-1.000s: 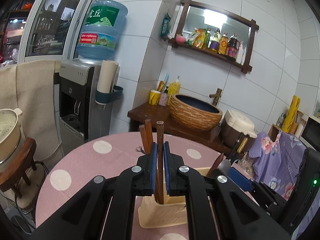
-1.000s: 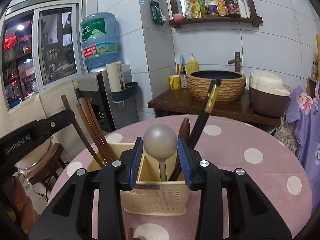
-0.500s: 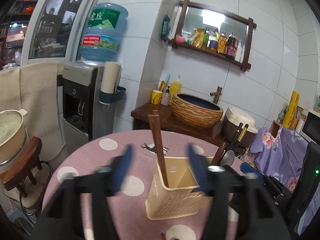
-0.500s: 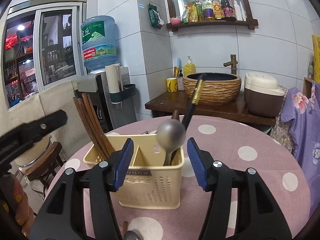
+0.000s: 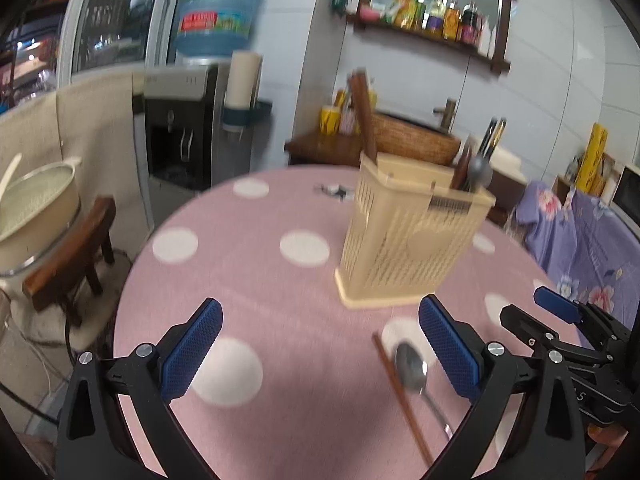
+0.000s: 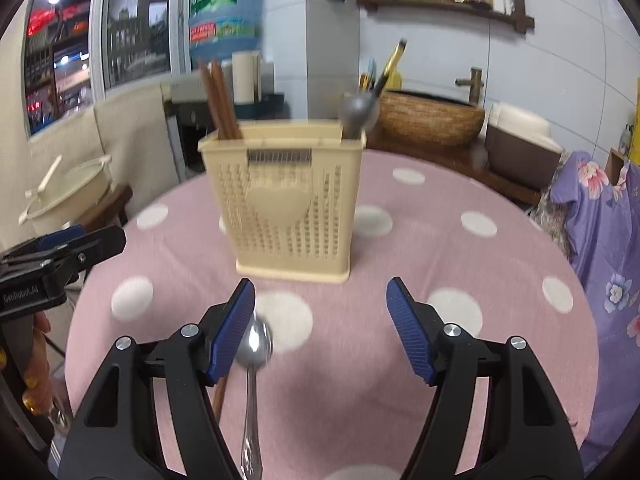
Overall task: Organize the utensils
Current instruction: 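Move both open tools down to the last wooden chopstick and metal spoon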
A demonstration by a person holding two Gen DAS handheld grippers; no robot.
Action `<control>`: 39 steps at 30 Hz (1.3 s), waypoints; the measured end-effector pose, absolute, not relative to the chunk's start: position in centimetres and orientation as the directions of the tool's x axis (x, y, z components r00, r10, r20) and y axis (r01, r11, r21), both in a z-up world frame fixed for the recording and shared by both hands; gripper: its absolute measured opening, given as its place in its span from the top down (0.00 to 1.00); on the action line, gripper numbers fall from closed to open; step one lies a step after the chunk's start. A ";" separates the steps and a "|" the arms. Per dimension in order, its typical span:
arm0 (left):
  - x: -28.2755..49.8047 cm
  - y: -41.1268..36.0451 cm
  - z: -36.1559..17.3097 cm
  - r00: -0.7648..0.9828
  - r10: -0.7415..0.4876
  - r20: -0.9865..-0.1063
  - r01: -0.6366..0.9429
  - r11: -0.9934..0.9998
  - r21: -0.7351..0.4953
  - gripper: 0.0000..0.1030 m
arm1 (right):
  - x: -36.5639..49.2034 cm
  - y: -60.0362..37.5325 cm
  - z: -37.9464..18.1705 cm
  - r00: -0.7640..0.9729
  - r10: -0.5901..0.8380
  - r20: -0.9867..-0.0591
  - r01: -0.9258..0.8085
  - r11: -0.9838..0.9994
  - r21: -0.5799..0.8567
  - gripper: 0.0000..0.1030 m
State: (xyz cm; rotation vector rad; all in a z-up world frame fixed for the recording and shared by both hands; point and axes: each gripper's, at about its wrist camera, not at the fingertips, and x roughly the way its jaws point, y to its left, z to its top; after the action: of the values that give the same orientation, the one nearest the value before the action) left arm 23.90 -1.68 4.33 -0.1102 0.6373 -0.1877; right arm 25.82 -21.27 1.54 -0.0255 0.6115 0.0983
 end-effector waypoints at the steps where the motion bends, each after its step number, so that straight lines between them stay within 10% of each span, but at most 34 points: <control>1: 23.6 -1.5 3.6 0.775 -0.208 -0.596 0.135 0.977 -0.166 0.05 | 25.5 -21.1 0.8 0.800 0.087 -0.594 -0.108 0.994 0.000 0.34; 39: 21.4 0.0 0.4 0.747 -0.159 -0.645 0.082 0.985 -0.149 0.05 | 31.3 -14.3 -5.9 0.572 0.126 -0.811 -0.210 0.978 0.003 0.51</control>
State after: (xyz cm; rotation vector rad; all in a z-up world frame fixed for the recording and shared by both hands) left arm 21.40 0.05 0.36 -0.1135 0.7153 -0.1322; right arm 31.28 -14.33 -5.85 -0.0968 0.9422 0.1971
